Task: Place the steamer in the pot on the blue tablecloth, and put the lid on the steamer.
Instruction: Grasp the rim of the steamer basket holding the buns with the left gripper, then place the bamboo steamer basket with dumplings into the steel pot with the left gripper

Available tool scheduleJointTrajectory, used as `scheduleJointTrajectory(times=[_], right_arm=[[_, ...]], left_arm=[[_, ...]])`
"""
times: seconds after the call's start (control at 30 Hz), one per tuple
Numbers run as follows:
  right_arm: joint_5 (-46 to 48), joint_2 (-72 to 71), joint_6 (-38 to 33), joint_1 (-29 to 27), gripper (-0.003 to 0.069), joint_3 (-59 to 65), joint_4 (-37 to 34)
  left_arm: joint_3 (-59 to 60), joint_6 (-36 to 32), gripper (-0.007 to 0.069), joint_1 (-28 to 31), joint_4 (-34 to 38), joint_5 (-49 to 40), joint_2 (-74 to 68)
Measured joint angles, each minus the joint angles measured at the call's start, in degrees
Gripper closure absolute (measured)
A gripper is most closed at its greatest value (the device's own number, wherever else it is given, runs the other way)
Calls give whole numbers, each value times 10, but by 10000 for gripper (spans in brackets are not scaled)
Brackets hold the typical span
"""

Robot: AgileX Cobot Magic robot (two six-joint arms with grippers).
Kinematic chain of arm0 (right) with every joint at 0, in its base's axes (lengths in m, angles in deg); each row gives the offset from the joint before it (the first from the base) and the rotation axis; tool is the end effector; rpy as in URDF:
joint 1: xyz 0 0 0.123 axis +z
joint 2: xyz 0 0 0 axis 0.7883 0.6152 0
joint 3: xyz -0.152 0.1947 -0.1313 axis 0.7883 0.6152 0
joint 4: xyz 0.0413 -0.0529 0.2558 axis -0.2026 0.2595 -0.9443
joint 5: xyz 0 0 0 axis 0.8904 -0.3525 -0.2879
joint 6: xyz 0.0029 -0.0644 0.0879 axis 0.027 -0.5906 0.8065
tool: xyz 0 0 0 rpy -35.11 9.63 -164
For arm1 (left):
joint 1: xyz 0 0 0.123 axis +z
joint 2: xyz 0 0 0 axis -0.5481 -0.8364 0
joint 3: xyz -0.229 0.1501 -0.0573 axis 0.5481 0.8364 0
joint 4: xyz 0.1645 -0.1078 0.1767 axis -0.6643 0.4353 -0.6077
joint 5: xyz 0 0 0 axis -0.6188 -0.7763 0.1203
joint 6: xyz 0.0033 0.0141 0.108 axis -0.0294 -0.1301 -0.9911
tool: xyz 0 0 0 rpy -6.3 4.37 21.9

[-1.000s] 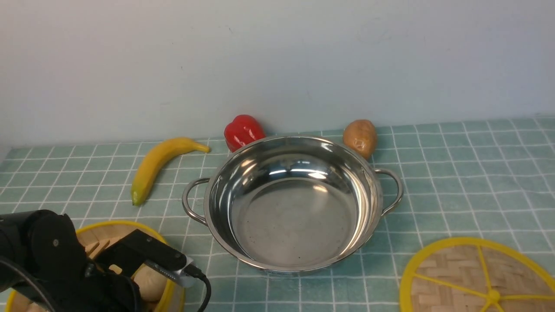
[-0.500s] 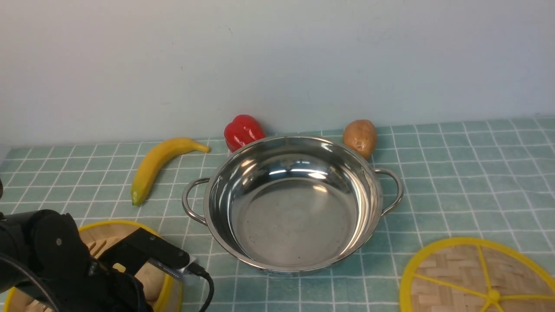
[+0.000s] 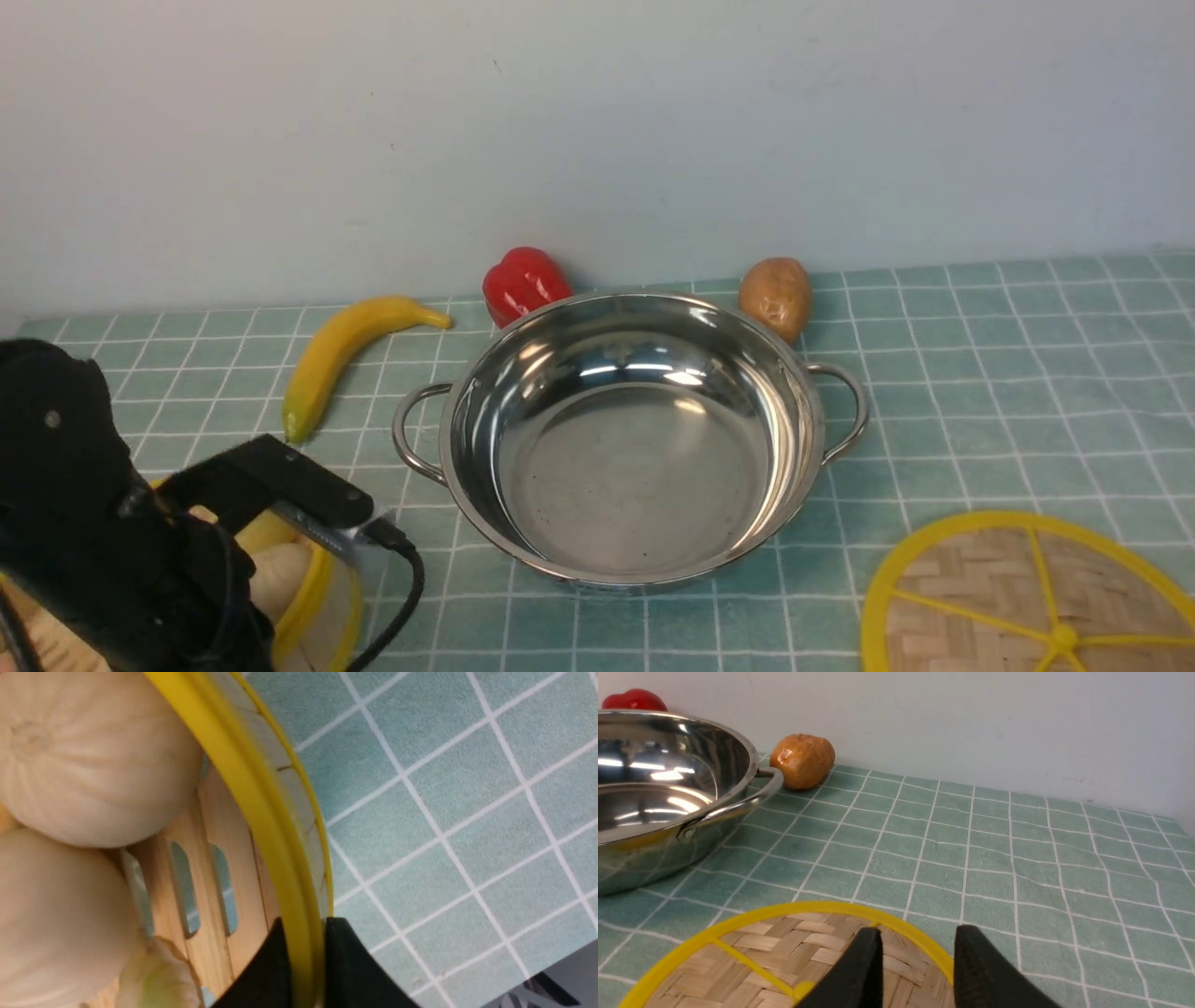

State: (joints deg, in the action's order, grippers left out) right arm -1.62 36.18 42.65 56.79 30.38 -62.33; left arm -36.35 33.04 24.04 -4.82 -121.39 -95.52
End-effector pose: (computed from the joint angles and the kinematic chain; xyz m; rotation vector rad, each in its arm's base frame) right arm 0.0882 0.0082 0.1708 -0.0921 1.8689 0.0592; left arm 0.2225 -0.0428 0.2141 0.9321 2.9442 -0.0851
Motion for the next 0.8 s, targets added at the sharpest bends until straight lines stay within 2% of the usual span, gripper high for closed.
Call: scheduleJointTrajectory(times=[0.23,0.43,0.7,0.8], right_arm=[[0,0,0,0,417,0,0],[0,0,0,0,417,0,0],[0,0,0,0,417,0,-1],[0,0,0,0,417,0,-1]], left_arm=[[-117,-20,574,-20,-22,-47,7],[-189,-45,574,-102,-22,-51,-6],[-262,-102,574,-222,-23,-54,-104],[-279,-120,574,-242,-29,-41,-131]])
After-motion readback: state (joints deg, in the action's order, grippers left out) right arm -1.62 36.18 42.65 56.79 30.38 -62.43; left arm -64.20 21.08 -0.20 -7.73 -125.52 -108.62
